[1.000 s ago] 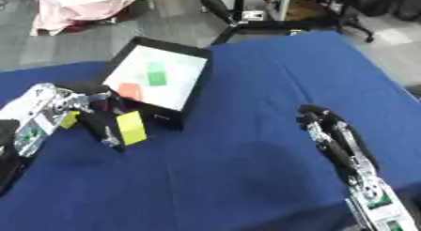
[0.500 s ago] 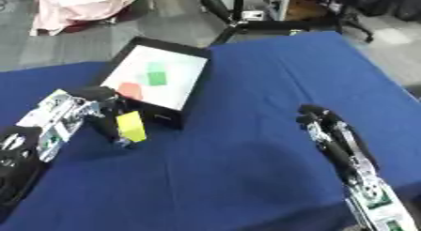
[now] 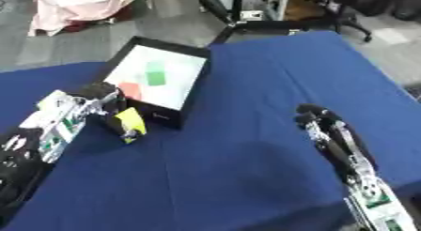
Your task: Pick up objects on the table and place them in the box.
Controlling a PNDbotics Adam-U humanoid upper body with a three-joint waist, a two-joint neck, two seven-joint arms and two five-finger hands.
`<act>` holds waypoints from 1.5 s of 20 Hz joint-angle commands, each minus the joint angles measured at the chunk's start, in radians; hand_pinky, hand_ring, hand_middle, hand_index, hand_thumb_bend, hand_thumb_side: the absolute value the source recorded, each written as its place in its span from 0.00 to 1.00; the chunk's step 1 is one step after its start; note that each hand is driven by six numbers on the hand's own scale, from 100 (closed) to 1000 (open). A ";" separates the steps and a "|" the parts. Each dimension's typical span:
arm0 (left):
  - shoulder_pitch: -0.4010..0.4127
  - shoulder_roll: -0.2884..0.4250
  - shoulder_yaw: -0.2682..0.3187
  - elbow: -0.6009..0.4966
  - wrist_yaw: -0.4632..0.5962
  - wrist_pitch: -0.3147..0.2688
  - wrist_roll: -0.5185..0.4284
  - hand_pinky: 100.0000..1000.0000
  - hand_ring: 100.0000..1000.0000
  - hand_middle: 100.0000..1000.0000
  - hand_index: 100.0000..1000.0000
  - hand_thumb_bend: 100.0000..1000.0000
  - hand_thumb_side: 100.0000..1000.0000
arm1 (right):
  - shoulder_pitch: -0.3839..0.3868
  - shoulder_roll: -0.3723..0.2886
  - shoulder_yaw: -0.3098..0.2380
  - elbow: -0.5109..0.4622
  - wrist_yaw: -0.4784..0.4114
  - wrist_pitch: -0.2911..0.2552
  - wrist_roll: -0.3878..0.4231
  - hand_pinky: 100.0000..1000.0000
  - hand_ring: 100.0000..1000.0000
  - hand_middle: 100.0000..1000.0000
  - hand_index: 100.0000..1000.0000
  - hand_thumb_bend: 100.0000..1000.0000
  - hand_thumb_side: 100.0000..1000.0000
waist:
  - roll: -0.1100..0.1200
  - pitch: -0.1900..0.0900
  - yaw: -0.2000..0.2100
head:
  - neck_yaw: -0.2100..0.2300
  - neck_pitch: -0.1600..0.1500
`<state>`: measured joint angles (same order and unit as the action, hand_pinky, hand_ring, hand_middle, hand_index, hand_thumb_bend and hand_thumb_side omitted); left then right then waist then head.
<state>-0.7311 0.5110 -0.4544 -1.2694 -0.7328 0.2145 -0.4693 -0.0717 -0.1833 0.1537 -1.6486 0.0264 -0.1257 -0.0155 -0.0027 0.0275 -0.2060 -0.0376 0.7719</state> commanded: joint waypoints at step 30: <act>-0.296 -0.303 0.220 0.506 -0.474 -0.037 0.265 0.70 0.61 0.67 0.83 0.89 0.54 | -0.014 0.000 0.004 -0.008 -0.002 0.000 0.008 0.77 0.75 0.73 0.78 0.00 0.56 | -0.011 -0.015 -0.030 | 0.012 -0.002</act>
<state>-1.0066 0.1849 -0.2389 -0.7526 -1.2114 0.1904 -0.2062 -0.0736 -0.1797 0.1608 -1.6483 0.0263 -0.1236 -0.0081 -0.0029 0.0268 -0.2361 -0.0270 0.7719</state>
